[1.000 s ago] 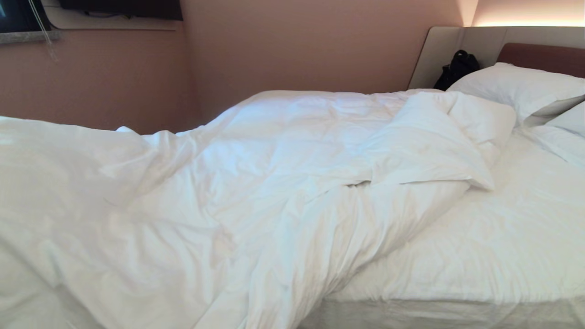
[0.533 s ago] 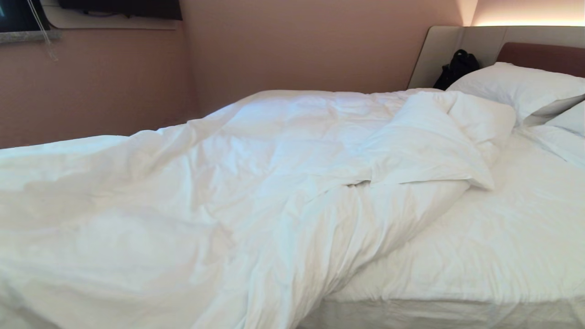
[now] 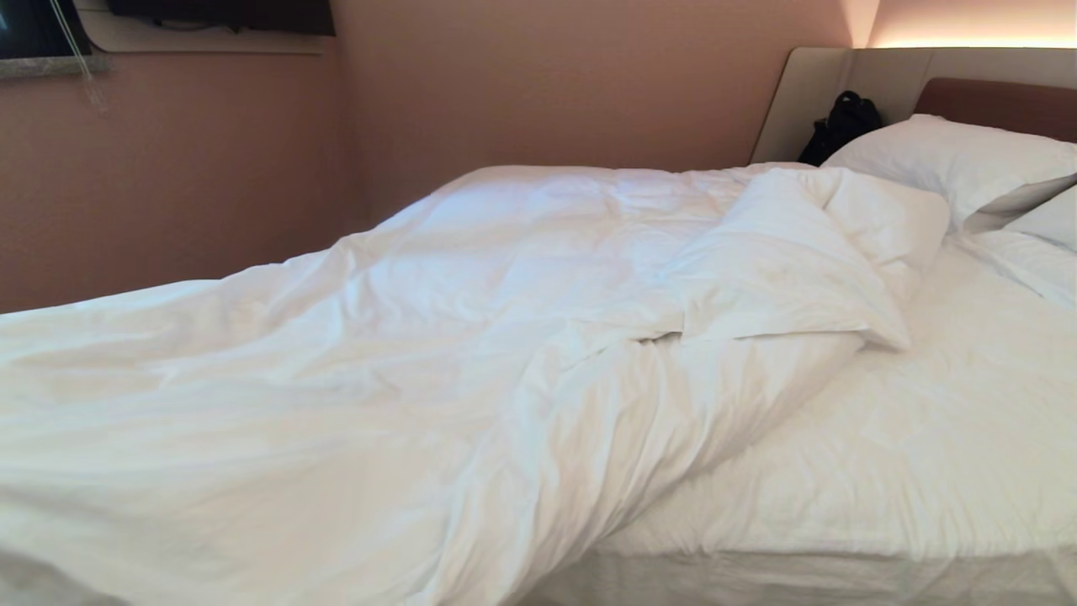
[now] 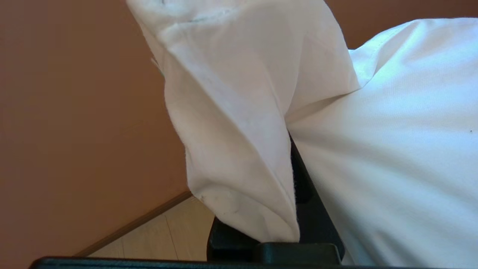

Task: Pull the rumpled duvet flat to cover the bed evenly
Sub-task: Flatten the corners of the folded blanket, then hold the folded corner of the quilt

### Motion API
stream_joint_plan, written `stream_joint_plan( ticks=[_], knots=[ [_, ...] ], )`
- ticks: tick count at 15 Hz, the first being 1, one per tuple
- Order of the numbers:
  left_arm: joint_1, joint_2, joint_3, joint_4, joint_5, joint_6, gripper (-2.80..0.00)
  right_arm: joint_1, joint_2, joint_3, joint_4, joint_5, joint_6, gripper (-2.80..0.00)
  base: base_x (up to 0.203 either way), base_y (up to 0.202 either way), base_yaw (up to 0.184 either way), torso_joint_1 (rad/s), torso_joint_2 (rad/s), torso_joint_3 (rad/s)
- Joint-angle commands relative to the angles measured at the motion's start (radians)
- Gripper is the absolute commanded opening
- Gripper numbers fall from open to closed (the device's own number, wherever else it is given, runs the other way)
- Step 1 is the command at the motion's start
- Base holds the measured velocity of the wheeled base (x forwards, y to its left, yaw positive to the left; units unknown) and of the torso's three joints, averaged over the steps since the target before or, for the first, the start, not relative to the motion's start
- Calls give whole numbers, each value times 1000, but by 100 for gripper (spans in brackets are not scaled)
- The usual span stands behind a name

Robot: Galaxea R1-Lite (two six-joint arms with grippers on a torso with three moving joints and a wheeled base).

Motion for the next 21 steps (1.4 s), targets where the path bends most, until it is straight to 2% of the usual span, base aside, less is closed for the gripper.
stream_joint_plan(
  ticks=[1,6,7,8,17,19,21],
  knots=[
    [2,79,-21,-7,2,1,-280,0,1,1,0,0,-1,-280,0,0,0,0,0,0],
    [2,101,5,-11,-3,-1,-280,0,1,0,-2,0,-1,-280,0,0,0,0,0,0],
    [1,96,23,-11,-17,-1,-28,0,0,0,-1,0,-1,-280,0,0,0,0,0,0],
    [1,86,24,-10,-21,-1,0,1,0,0,0,0,-1,-280,0,0,0,0,0,0],
    [-2,78,66,-9,-27,-1,0,0,1,1,0,0,-1,-280,0,0,0,0,0,0],
    [-3,66,67,-9,-64,-6,0,1,1,0,0,0,-1,-280,0,0,0,0,0,0],
    [-3,62,69,-9,-74,-10,0,0,0,0,0,0,-1,-280,0,0,0,0,0,0]
  ],
)
